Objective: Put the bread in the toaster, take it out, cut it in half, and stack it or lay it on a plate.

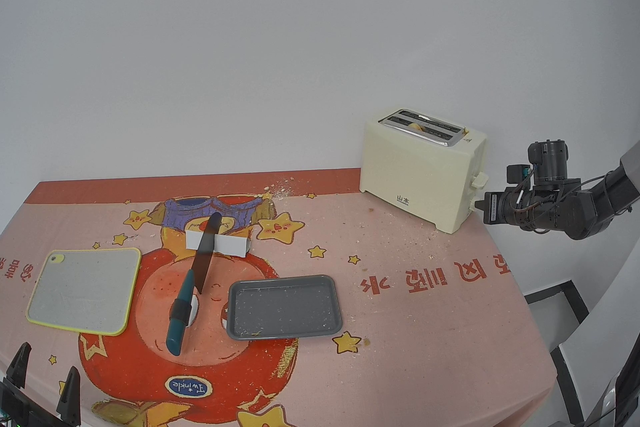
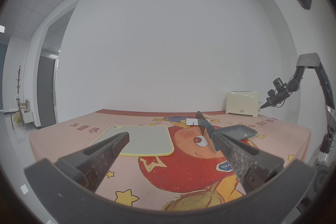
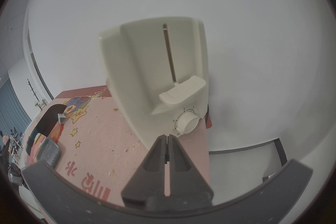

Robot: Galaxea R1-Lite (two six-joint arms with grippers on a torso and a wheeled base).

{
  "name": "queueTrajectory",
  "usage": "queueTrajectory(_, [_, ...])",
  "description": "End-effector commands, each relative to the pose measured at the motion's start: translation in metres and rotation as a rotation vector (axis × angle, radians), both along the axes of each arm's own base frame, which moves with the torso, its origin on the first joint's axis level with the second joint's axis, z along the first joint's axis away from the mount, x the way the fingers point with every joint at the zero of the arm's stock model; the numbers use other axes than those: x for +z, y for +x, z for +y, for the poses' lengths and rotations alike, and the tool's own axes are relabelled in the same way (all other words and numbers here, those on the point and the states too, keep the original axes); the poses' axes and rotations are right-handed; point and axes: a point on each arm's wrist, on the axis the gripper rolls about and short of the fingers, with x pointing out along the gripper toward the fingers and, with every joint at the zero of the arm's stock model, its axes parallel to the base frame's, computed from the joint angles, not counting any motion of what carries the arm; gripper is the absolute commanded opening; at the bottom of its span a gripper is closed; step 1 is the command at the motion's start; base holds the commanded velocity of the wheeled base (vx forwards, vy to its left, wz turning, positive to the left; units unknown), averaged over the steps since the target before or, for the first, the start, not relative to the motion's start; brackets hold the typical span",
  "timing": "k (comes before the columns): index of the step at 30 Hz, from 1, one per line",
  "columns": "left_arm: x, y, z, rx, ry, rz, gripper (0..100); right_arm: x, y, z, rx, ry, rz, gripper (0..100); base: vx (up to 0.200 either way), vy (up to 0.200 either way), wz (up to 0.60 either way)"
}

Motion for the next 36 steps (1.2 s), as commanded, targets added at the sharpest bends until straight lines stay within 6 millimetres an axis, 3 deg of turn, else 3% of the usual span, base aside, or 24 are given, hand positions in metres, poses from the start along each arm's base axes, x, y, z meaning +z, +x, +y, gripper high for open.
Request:
queueTrajectory(1, [-0.005,0.001,0.0,0.001,0.0,0.008,100,-0.002,0.004,-0.003,-0.008,0.0,0.001,0,0.0,0.0,0.0])
queueTrajectory(22, [-0.005,0.001,0.0,0.001,0.0,0.006,100,-0.002,-0.004,0.009,0.023,-0.002,0.012,0,0.0,0.0,0.0])
queueTrajectory(36, [-0.005,0.001,0.0,0.001,0.0,0.006,100,0.0,0.002,0.01,0.025,0.0,-0.006,0,0.0,0.0,0.0])
